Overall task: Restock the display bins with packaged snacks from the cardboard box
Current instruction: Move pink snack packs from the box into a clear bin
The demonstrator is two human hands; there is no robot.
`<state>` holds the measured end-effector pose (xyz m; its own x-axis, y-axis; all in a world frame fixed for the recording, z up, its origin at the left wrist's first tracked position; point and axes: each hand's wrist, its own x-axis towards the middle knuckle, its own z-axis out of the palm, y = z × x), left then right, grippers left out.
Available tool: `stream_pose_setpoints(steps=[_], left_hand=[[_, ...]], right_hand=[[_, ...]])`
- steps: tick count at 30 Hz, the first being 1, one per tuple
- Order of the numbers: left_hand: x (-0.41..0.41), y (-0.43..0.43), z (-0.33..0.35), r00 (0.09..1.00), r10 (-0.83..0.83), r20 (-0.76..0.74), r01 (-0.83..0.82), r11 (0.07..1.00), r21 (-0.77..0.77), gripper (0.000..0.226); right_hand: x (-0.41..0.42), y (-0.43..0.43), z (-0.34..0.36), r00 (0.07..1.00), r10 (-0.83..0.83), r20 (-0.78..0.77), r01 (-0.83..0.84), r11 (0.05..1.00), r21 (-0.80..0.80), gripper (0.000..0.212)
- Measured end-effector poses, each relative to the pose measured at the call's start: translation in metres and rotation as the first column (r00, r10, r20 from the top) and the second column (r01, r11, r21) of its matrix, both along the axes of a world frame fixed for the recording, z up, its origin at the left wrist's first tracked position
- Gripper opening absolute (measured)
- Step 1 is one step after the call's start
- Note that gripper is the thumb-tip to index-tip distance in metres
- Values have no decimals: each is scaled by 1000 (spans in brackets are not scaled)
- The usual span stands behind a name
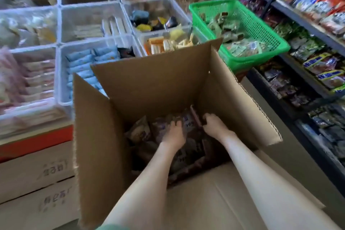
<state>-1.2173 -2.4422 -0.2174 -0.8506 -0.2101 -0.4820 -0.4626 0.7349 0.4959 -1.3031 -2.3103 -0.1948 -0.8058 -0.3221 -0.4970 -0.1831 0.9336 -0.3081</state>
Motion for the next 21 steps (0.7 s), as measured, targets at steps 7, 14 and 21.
stream_pose_setpoints(steps=[7,14,21], left_hand=[[-14,-4,-77,971,-102,214,95,994,44,55],[2,-9,-105,959,-107,261,118,993,-28,61],[-4,-15,-94,950,-60,307,72,997,-26,67]], right_hand=[[-23,6,-92,890,252,381,-336,926,172,31],[-17,-10,-100,536,406,740,-711,690,136,57],[16,-26,-98,407,617,673,-812,582,-42,58]])
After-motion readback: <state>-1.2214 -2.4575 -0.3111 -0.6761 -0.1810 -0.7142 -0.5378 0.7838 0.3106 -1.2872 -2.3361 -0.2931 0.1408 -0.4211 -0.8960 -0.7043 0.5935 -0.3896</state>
